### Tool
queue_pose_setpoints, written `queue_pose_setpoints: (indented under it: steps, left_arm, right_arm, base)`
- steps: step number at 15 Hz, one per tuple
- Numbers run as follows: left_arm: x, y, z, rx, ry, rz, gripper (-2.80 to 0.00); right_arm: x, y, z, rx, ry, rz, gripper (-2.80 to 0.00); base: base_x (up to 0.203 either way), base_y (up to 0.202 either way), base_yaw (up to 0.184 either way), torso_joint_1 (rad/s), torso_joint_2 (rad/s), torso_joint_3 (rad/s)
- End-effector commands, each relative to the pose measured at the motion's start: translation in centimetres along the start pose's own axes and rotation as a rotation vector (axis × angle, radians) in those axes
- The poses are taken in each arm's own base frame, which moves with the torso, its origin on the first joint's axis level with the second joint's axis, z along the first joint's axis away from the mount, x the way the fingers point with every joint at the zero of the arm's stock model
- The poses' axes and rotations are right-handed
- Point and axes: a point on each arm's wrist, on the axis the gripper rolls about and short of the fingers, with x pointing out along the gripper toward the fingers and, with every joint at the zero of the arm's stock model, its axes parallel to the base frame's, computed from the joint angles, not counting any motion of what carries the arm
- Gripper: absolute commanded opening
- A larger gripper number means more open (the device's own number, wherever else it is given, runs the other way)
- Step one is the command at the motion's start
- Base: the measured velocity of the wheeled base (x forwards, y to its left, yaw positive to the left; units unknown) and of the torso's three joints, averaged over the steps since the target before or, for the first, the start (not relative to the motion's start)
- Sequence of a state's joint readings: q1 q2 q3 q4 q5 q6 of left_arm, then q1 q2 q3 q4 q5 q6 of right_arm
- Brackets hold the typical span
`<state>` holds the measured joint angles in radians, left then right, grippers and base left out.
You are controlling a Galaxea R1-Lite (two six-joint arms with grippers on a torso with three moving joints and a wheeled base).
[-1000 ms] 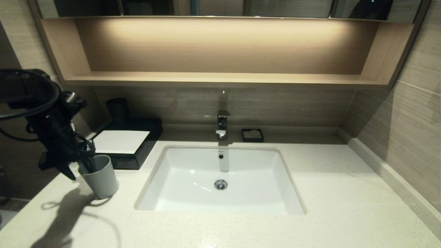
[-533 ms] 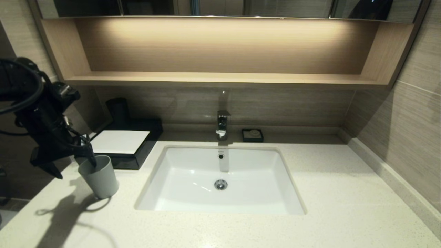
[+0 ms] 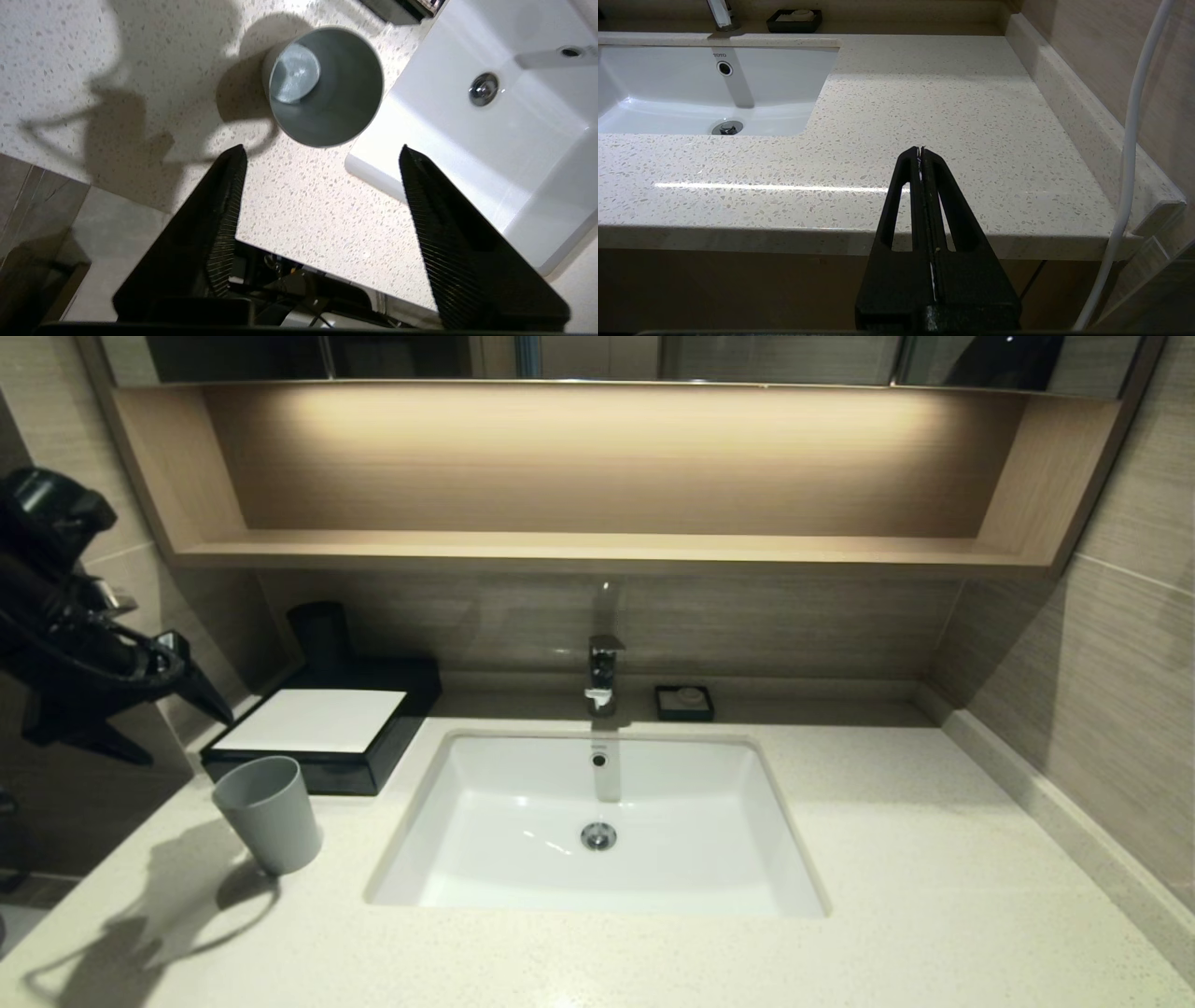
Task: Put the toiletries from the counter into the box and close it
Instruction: Place the cup on the table, then pick up the cup
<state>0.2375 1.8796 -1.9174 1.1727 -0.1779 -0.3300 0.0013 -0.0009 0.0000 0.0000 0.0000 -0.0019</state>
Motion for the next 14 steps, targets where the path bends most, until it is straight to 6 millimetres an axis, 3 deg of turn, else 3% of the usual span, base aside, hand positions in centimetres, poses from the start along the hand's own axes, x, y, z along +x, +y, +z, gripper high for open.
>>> queue_pose_setpoints:
  steps: [1, 4, 6, 14]
  left_arm:
    - [-0.8, 1.2, 0.5, -0.023, -0.075, -0.018, -2.80]
    - [-2.1, 2.4, 0.4, 0.013, -0.154, -0.055, -2.80]
    - [-4.1, 2.5, -1.3, 0.051, -0.192, -0.152, -2.80]
    - [-0.9, 4.8, -4.0, 0.272, -0.420, -0.190, -2.80]
  right_arm:
    - [0.0, 0.0, 0.0, 0.000, 0.001, 0.000, -2.80]
    - [0.0, 0.0, 0.0, 0.000, 0.001, 0.000, -2.80]
    - [0.0, 0.0, 0.0, 0.000, 0.001, 0.000, -2.80]
    - [0.0, 0.0, 0.0, 0.000, 0.000, 0.000, -2.80]
  base:
    - [0.000, 0.000, 0.000, 0.000, 0.00, 0.000]
    - [0.000, 0.000, 0.000, 0.000, 0.00, 0.000]
    - [0.000, 0.000, 0.000, 0.000, 0.00, 0.000]
    - [0.000, 0.000, 0.000, 0.000, 0.00, 0.000]
